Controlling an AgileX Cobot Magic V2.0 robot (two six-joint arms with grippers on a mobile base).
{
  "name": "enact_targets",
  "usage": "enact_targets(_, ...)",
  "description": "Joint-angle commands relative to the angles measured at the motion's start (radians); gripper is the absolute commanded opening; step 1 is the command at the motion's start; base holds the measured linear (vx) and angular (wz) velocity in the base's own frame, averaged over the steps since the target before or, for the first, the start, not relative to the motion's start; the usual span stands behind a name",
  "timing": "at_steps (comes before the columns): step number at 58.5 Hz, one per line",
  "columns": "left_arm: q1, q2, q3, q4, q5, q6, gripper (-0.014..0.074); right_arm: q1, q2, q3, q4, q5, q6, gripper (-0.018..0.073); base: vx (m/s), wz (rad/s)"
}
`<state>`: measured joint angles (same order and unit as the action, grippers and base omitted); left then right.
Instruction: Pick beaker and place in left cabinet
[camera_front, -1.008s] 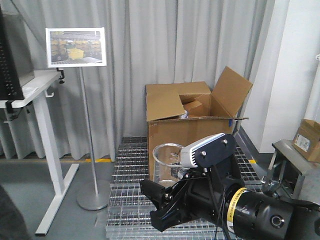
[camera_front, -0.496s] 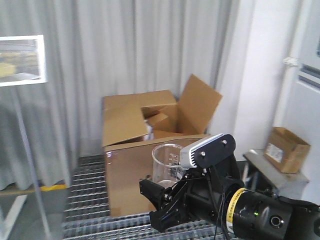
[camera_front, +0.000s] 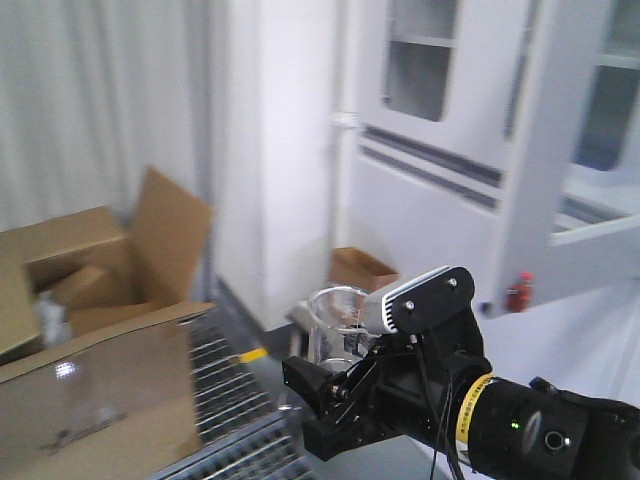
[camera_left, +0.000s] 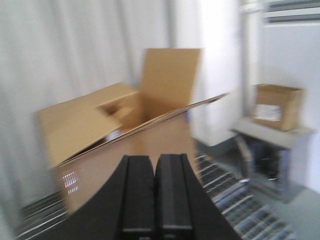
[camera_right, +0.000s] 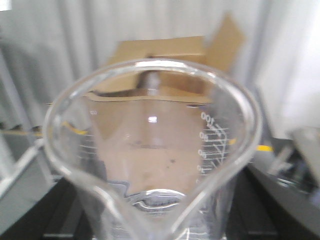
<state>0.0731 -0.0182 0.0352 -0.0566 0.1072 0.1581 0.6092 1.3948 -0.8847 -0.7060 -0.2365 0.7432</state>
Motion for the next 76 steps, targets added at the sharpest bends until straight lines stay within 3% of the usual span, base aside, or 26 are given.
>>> enact_targets(1, -0.007, -0.010, -0.018, -0.005, -0.088, -0.002, -0.0006, -0.003, -0.033, -0.034, 0.012, -0.066, -0.005, 0.0064, 0.21, -0.82)
enact_targets(42, -0.007, -0.010, -0.018, -0.005, -0.088, -0.002, -0.0006, -0.003, -0.033, -0.034, 0.012, -0.066, -0.005, 0.0064, 0.18, -0.70)
enact_targets(76, -0.007, -0.010, -0.018, -0.005, -0.088, -0.002, -0.0006, -0.003, -0.033, -0.034, 0.012, -0.067, -0.005, 0.0064, 0.12, -0.46)
